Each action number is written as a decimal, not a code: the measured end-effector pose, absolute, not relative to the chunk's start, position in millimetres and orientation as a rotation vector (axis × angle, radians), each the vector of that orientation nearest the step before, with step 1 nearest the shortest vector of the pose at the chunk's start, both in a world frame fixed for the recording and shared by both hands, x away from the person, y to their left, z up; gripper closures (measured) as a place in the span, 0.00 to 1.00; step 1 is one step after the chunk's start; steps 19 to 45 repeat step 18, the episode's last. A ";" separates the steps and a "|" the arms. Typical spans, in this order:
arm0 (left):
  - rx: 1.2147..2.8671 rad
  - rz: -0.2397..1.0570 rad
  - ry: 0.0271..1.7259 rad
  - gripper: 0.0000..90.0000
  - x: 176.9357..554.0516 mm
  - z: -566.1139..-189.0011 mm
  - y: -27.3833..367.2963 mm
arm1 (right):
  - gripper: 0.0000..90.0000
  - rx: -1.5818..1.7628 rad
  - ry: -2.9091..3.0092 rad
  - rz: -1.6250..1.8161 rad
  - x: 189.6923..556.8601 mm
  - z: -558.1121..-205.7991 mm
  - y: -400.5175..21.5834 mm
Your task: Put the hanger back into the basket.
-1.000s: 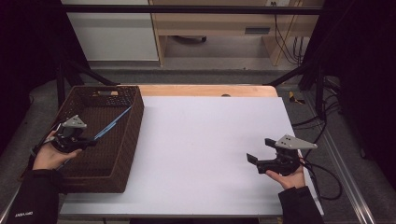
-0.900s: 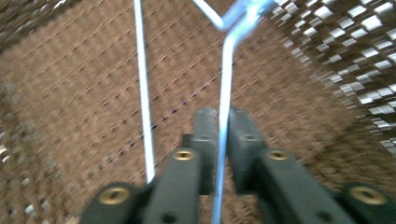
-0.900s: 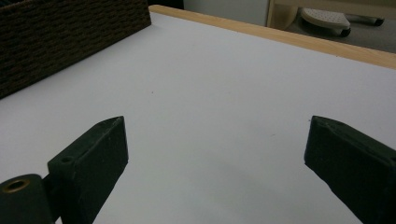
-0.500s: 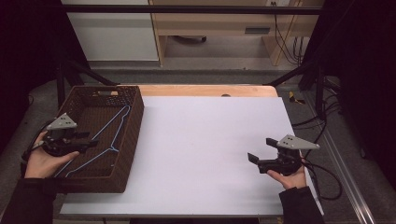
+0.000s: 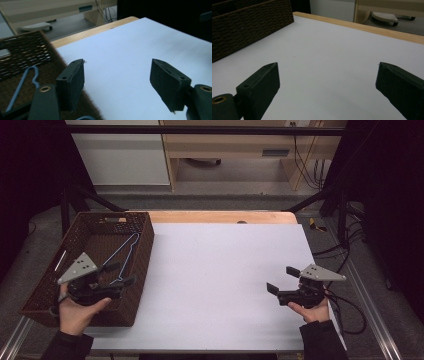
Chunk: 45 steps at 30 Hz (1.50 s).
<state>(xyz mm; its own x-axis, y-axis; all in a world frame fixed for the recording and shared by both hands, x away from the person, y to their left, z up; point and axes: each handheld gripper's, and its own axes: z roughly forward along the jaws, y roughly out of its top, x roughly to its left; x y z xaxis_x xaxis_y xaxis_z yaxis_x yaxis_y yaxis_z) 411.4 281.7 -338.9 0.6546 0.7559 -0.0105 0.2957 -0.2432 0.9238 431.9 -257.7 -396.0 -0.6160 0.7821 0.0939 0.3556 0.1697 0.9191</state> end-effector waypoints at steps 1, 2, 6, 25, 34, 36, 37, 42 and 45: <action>1.819 0.545 0.830 0.29 409.8 -340.9 275.8 | 0.06 1.075 2.050 1.436 431.8 -395.9 -257.9; 1.813 0.543 0.825 0.27 408.1 -343.4 270.0 | 0.06 1.074 2.050 1.436 431.7 -395.8 -258.0; 1.815 0.517 0.819 0.20 403.9 -354.8 249.5 | 0.05 1.077 2.046 1.438 431.3 -395.7 -258.8; 1.853 0.457 0.823 0.15 399.2 -390.3 217.3 | 0.05 1.093 2.031 1.453 430.6 -399.8 -260.4; 1.853 0.457 0.823 0.15 399.2 -390.3 217.3 | 0.05 1.093 2.031 1.453 430.6 -399.8 -260.4; 1.853 0.457 0.823 0.15 399.2 -390.3 217.3 | 0.05 1.093 2.031 1.453 430.6 -399.8 -260.4; 1.853 0.457 0.823 0.15 399.2 -390.3 217.3 | 0.05 1.093 2.031 1.453 430.6 -399.8 -260.4; 1.853 0.457 0.823 0.15 399.2 -390.3 217.3 | 0.05 1.093 2.031 1.453 430.6 -399.8 -260.4; 1.853 0.457 0.823 0.15 399.2 -390.3 217.3 | 0.05 1.093 2.031 1.453 430.6 -399.8 -260.4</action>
